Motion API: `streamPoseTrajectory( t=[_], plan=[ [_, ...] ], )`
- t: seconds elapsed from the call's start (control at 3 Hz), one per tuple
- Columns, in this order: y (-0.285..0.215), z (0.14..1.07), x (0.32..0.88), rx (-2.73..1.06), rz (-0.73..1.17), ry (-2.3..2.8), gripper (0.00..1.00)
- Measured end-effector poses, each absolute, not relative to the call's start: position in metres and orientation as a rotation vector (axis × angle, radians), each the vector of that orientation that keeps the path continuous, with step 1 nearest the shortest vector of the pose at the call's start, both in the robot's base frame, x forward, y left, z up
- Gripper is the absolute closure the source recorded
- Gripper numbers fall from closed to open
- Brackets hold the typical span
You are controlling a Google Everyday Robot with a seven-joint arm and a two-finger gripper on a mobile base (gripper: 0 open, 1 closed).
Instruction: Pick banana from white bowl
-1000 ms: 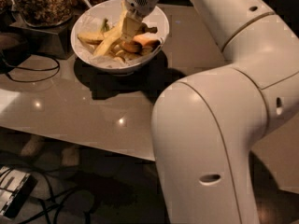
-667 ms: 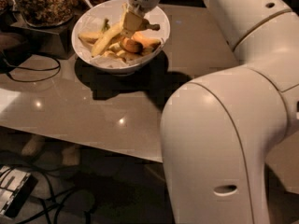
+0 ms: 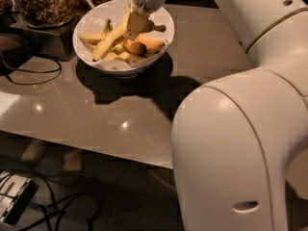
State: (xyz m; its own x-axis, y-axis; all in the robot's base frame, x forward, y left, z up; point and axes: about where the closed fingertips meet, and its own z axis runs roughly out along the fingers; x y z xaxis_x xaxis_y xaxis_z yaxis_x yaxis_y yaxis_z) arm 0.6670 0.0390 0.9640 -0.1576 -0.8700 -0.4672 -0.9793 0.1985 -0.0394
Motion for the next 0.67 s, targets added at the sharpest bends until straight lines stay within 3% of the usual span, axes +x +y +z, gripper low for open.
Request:
streamPoseTrajectory(
  t=[0.67],
  plan=[
    [0.031, 0.989, 0.617, -1.764, 0.472, 2.006, 1.0]
  ],
)
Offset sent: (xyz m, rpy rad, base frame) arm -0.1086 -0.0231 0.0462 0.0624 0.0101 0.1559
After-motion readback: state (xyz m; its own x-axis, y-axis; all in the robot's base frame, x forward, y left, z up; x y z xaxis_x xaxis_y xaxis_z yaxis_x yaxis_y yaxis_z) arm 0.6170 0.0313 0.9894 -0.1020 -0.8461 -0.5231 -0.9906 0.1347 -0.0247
